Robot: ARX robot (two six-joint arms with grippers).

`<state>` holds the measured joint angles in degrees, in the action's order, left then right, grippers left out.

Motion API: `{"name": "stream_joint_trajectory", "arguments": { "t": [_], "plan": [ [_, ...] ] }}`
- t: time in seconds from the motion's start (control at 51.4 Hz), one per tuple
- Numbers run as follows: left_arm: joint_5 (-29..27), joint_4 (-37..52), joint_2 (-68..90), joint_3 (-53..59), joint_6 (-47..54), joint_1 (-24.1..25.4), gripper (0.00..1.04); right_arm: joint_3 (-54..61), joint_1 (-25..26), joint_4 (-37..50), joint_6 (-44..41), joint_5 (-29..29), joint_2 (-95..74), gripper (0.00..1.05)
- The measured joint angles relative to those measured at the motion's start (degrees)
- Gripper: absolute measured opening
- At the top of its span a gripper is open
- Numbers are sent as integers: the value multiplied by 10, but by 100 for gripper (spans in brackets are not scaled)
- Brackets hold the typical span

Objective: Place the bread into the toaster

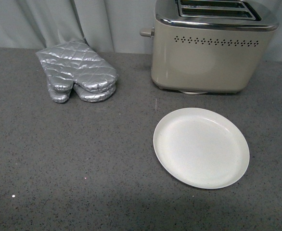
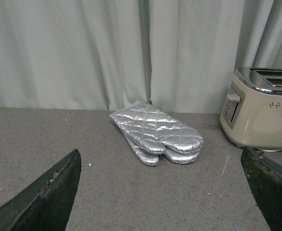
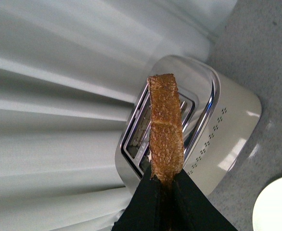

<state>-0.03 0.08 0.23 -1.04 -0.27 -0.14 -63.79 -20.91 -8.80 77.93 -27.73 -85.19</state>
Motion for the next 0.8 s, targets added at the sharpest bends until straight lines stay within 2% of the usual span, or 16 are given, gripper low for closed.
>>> {"name": "stream_joint_trajectory", "arguments": {
  "t": [0.311, 0.798],
  "plan": [
    [0, 0, 0, 0, 0, 0, 98, -95, -40, -34, 80, -73, -113, 1],
    [0, 0, 0, 0, 0, 0, 98, -189, -44, -94, 143, -112, -186, 1]
  ]
}}
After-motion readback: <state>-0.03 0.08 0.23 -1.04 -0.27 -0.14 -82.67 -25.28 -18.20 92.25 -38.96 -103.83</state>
